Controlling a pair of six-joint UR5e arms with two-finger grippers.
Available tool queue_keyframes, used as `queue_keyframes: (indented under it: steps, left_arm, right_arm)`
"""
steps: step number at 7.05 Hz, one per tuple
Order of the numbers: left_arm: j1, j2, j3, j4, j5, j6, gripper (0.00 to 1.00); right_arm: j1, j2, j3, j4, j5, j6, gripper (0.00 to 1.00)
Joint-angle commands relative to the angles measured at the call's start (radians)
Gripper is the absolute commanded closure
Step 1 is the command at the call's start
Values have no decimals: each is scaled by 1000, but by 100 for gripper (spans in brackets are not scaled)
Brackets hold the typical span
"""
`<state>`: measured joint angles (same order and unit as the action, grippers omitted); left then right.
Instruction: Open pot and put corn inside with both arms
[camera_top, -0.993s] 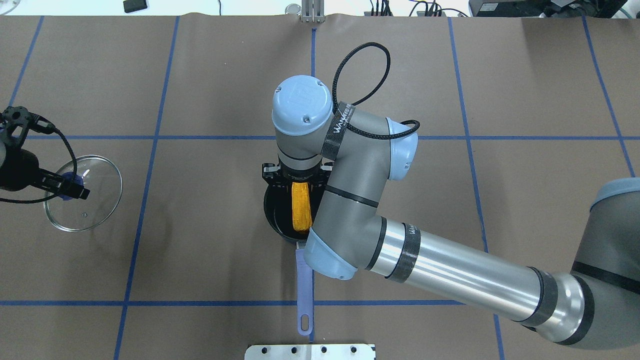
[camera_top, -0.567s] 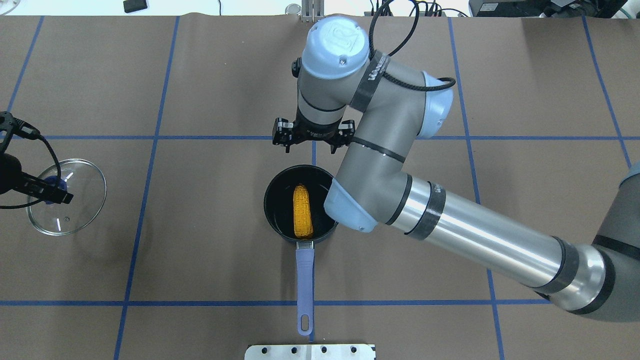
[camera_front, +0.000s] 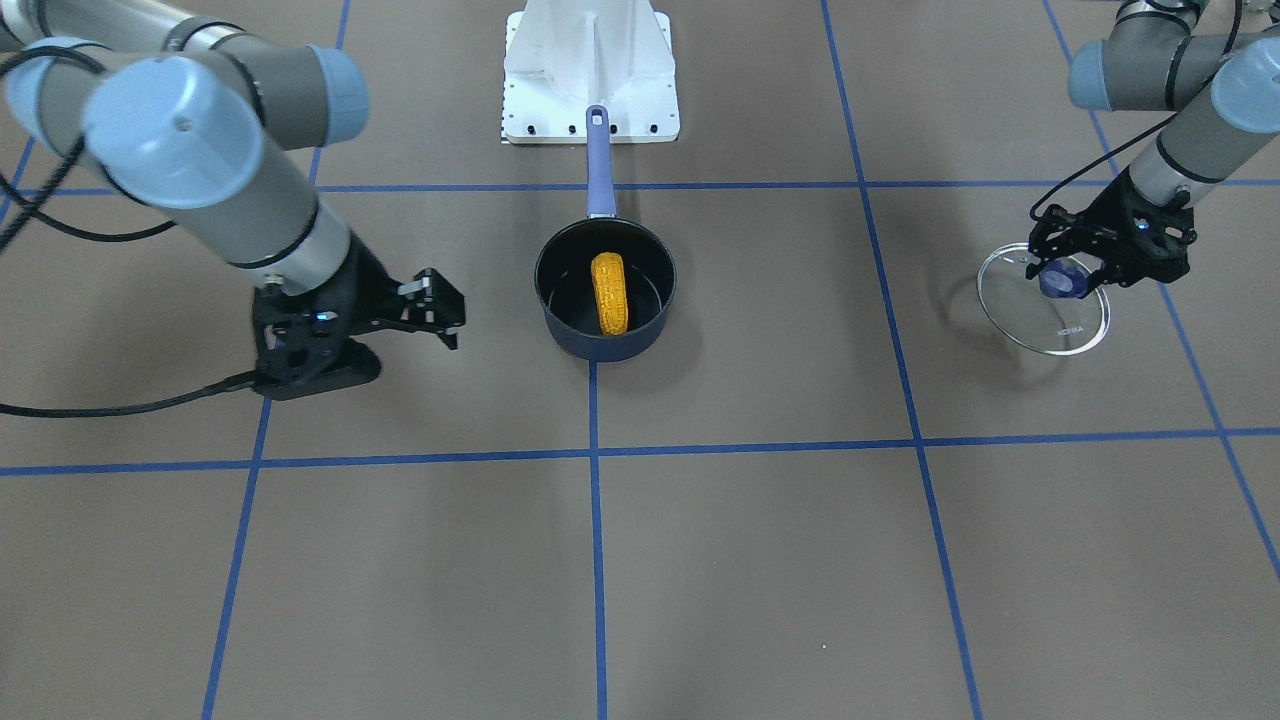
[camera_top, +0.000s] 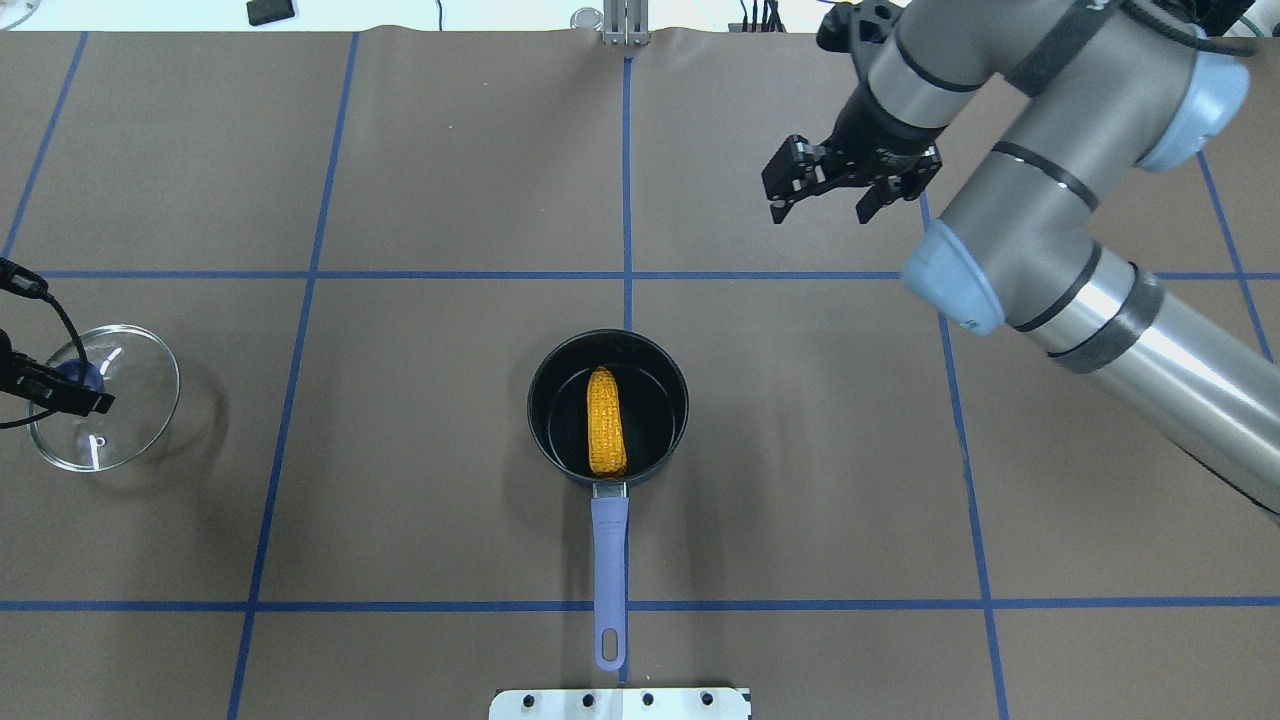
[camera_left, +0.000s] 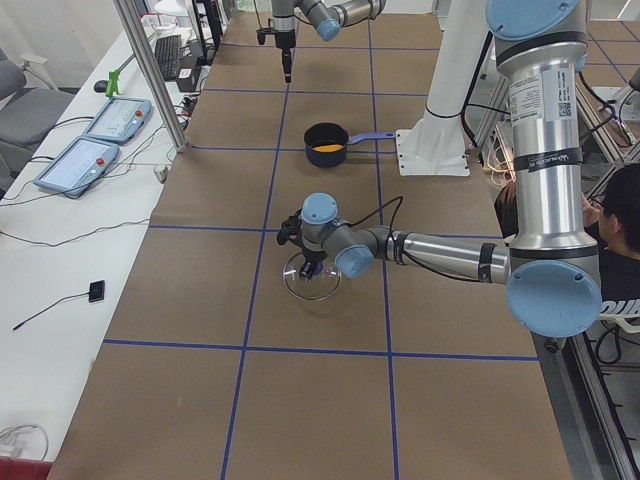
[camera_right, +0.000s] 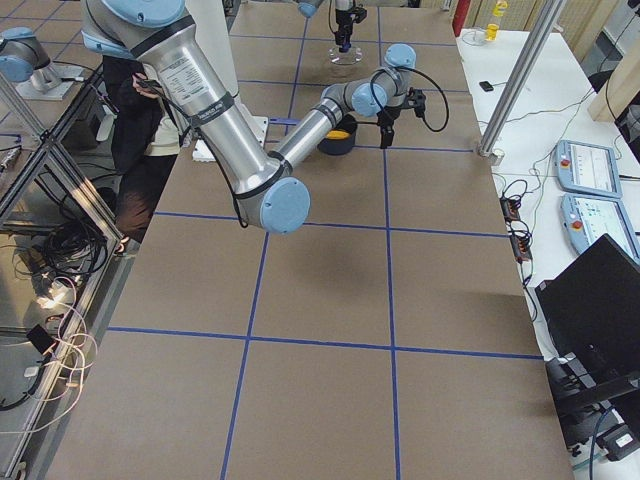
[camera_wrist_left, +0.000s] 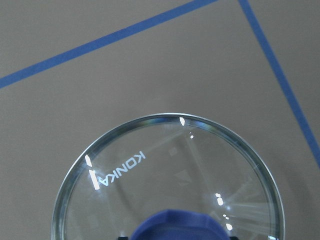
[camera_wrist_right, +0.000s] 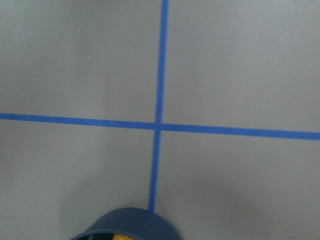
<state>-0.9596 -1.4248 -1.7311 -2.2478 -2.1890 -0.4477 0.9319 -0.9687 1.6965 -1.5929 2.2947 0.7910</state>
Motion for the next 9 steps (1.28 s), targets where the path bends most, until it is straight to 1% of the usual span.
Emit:
queue_keyframes:
  steps: [1, 3, 4, 7, 9]
  left_arm:
    - [5, -14, 36, -30, 0, -28, 44]
    - [9, -23, 50, -29, 0, -32, 44]
    - [9, -40, 63, -27, 2, -34, 44]
    - [10, -54, 64, -15, 3, -34, 43]
    - [10, -66, 83, -18, 5, -34, 39]
  right_arm:
    - [112, -126, 43, -2, 72, -186, 0]
    - [145, -171, 41, 1, 72, -246, 0]
    - [147, -173, 40, -1, 72, -251, 0]
    - [150, -174, 41, 1, 74, -251, 0]
    - [150, -176, 38, 2, 74, -251, 0]
